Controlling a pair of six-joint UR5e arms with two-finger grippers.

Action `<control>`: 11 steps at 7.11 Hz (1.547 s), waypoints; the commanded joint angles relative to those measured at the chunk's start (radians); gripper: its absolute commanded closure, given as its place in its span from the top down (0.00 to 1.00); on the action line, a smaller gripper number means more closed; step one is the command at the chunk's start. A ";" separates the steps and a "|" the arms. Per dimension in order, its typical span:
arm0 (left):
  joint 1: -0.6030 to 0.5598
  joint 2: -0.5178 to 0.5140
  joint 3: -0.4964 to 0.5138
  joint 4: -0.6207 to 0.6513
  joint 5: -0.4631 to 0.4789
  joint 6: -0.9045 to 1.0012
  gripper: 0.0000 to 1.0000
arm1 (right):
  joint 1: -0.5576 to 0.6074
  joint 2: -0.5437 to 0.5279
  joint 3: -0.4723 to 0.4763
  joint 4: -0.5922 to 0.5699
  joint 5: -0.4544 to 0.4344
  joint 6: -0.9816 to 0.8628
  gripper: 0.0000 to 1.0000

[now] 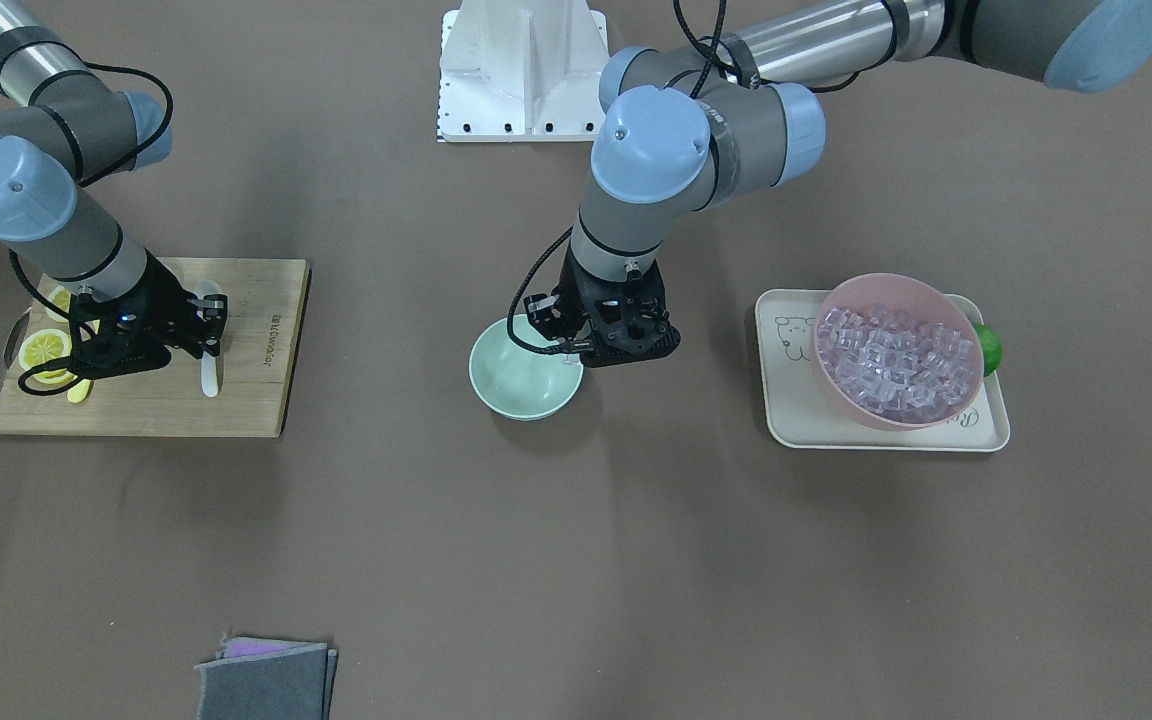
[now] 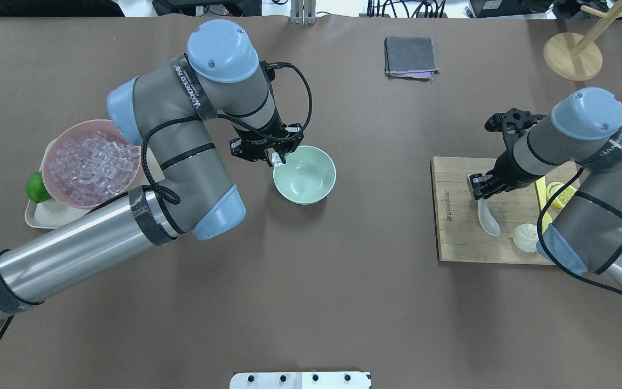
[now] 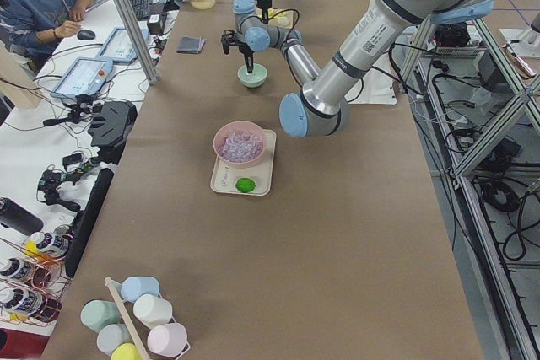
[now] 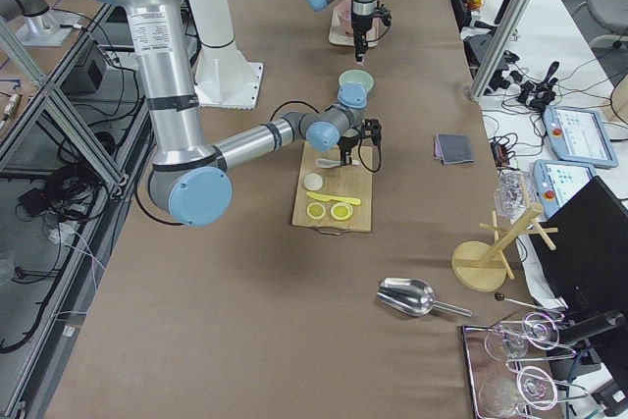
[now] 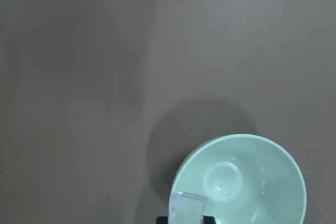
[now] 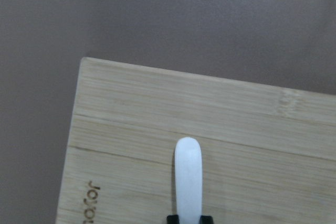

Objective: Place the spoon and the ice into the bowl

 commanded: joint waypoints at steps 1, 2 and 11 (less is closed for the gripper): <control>0.021 -0.008 0.026 -0.063 0.002 -0.009 0.16 | 0.037 0.018 0.010 -0.007 0.045 0.001 0.00; 0.023 -0.009 0.024 -0.083 0.002 -0.004 0.85 | 0.052 0.042 0.009 -0.012 0.060 0.001 0.00; -0.267 0.486 -0.391 -0.069 -0.221 0.355 0.98 | -0.132 0.606 -0.248 -0.123 -0.197 0.626 0.00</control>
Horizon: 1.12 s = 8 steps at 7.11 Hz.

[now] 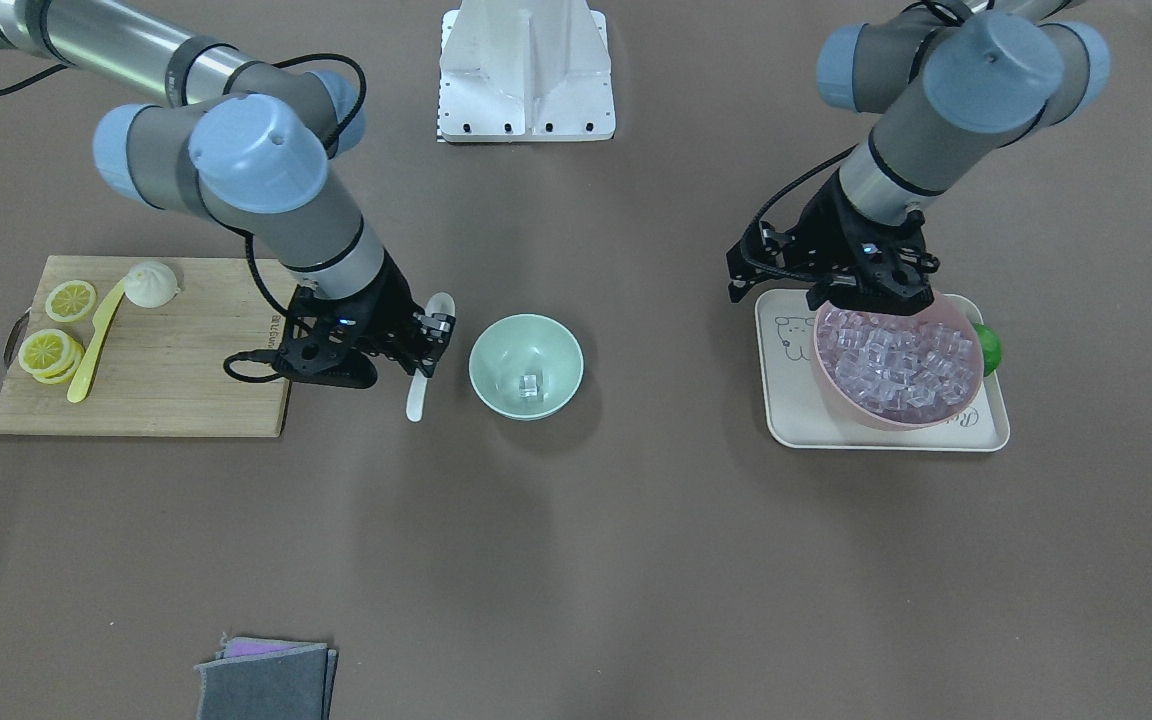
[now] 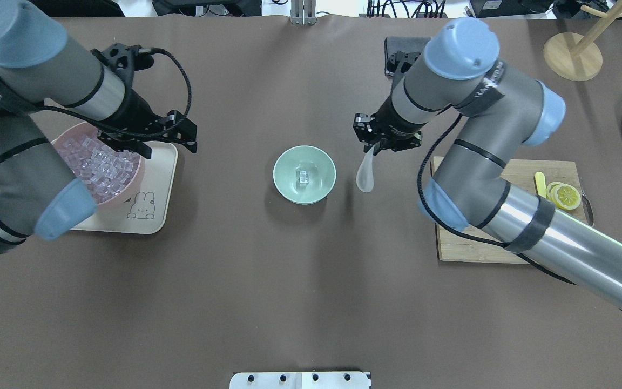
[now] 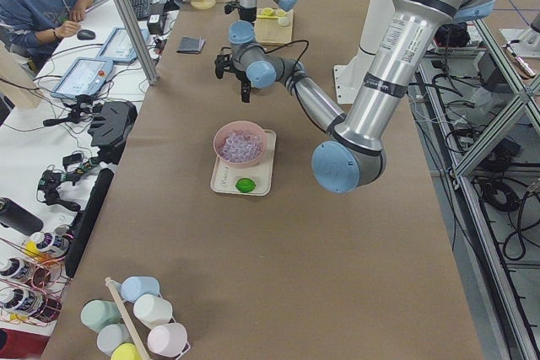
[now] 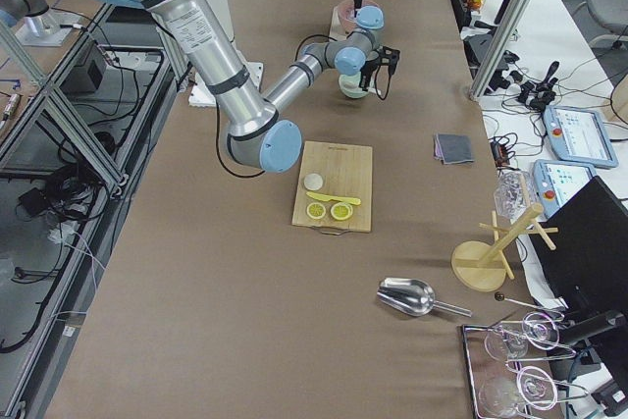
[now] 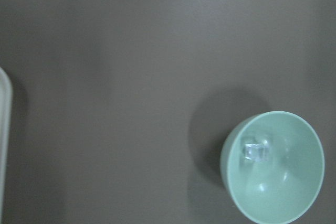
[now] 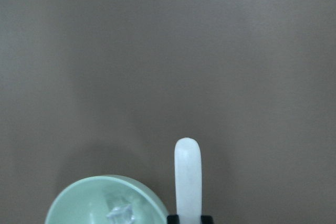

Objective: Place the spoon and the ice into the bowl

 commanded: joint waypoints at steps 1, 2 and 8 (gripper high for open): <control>-0.035 0.032 -0.006 0.000 -0.024 0.038 0.98 | -0.047 0.137 -0.135 0.010 -0.111 0.107 0.00; -0.034 0.032 -0.004 0.000 -0.024 0.037 0.98 | -0.058 0.148 -0.148 0.025 -0.123 0.118 0.00; -0.107 0.070 -0.019 0.008 -0.027 0.073 0.98 | 0.096 -0.259 0.189 0.111 0.086 -0.108 1.00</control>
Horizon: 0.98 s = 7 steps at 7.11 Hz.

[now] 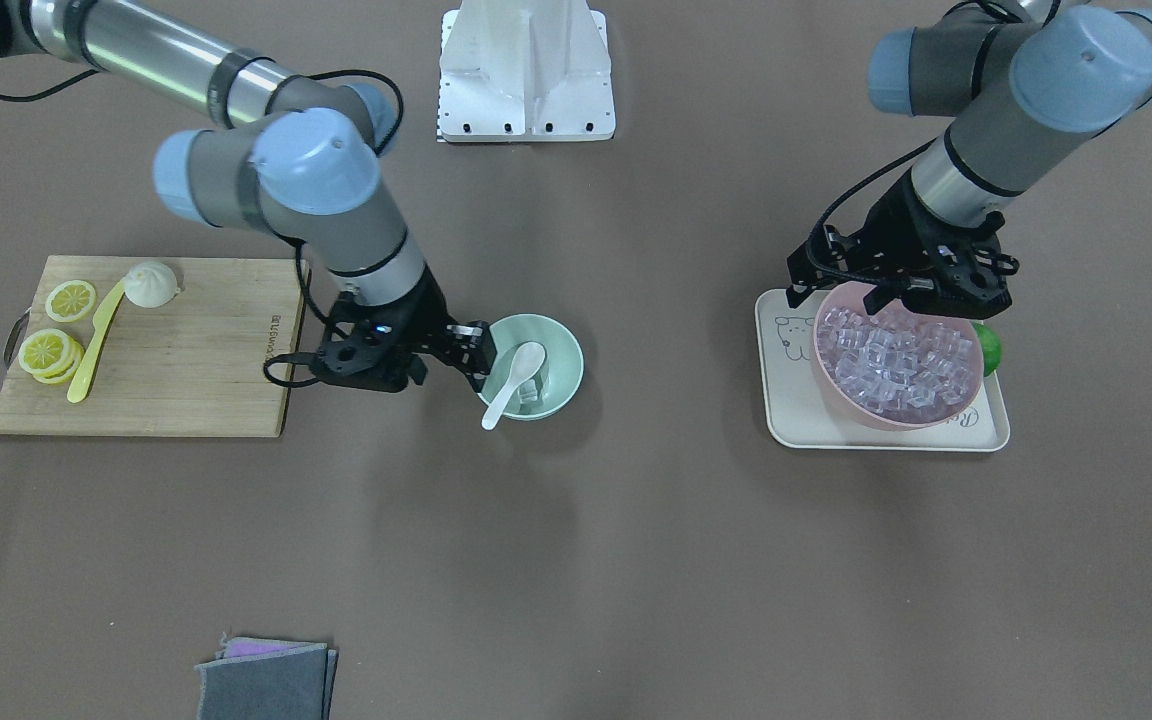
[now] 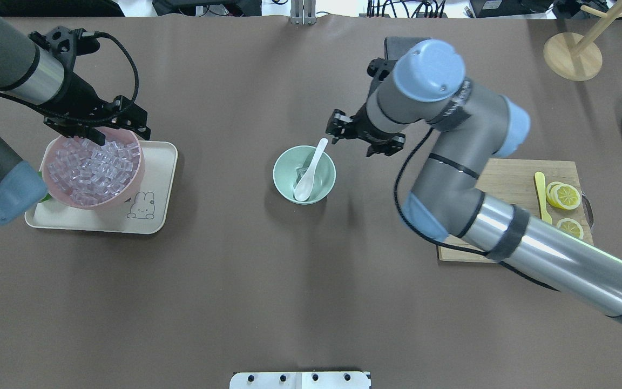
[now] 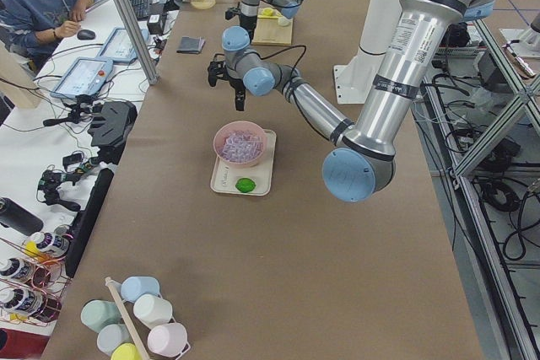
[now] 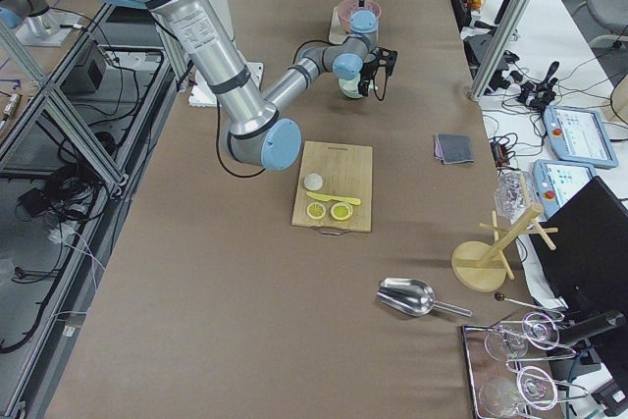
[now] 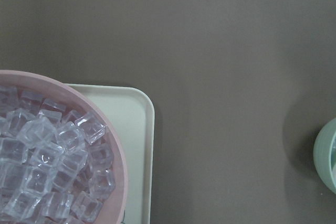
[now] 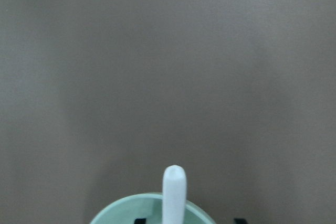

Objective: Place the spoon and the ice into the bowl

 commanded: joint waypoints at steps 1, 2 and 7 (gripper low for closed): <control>-0.073 0.076 -0.017 0.005 -0.004 0.133 0.98 | 0.151 -0.229 0.154 0.000 0.154 -0.225 1.00; -0.121 0.161 -0.043 0.005 -0.004 0.255 0.98 | 0.231 -0.306 0.162 0.000 0.203 -0.352 1.00; -0.350 0.516 -0.043 -0.001 -0.001 0.881 0.98 | 0.636 -0.574 0.147 -0.192 0.323 -1.197 1.00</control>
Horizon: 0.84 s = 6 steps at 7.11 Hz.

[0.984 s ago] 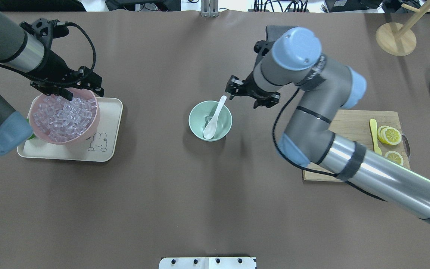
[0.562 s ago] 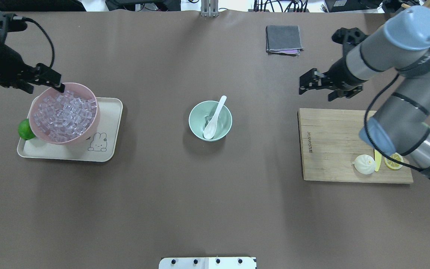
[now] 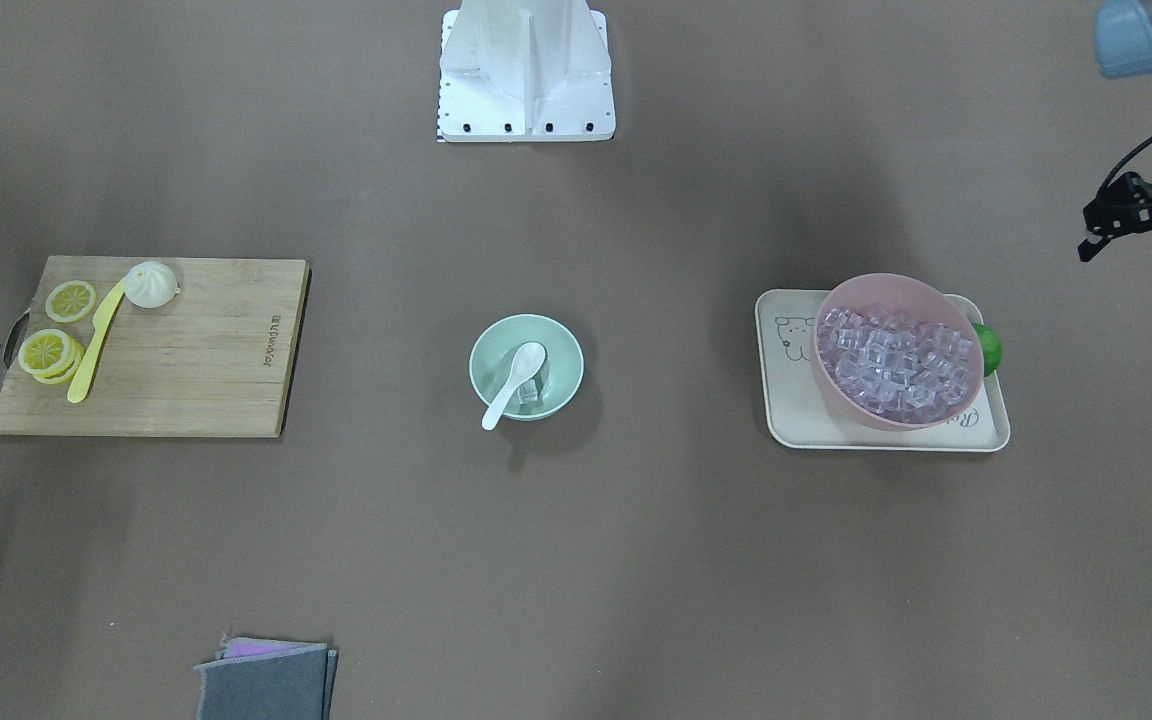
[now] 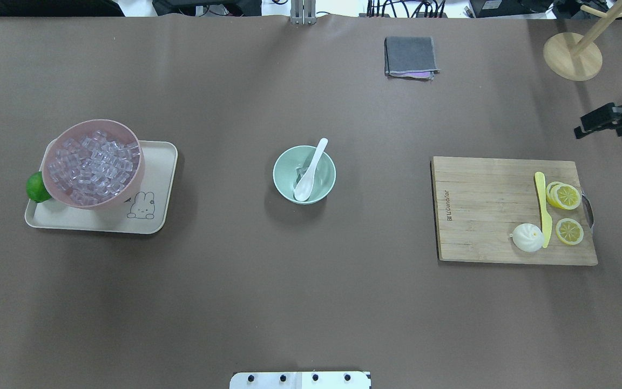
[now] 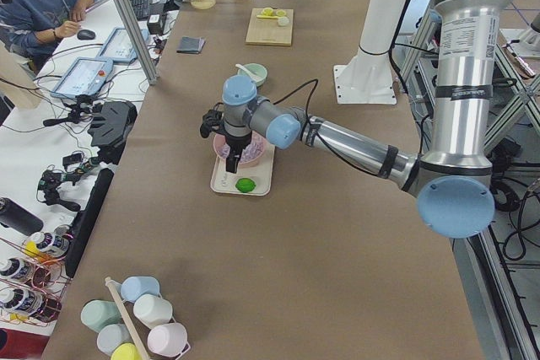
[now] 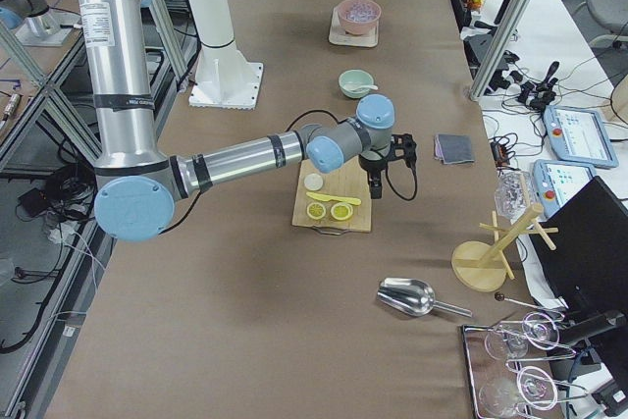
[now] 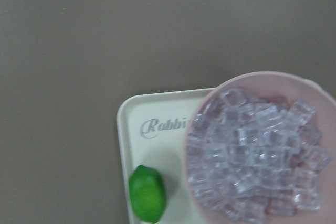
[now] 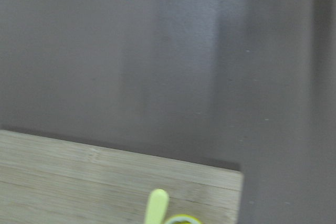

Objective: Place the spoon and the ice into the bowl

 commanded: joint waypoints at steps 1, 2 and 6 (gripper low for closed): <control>-0.062 0.097 0.026 -0.002 0.005 0.100 0.98 | 0.166 -0.047 -0.019 -0.173 0.021 -0.386 1.00; -0.071 0.097 0.019 -0.006 0.000 0.098 0.98 | 0.200 -0.049 -0.032 -0.209 0.017 -0.459 1.00; -0.113 0.106 0.020 -0.008 -0.003 0.091 0.98 | 0.233 -0.095 -0.027 -0.200 0.029 -0.483 1.00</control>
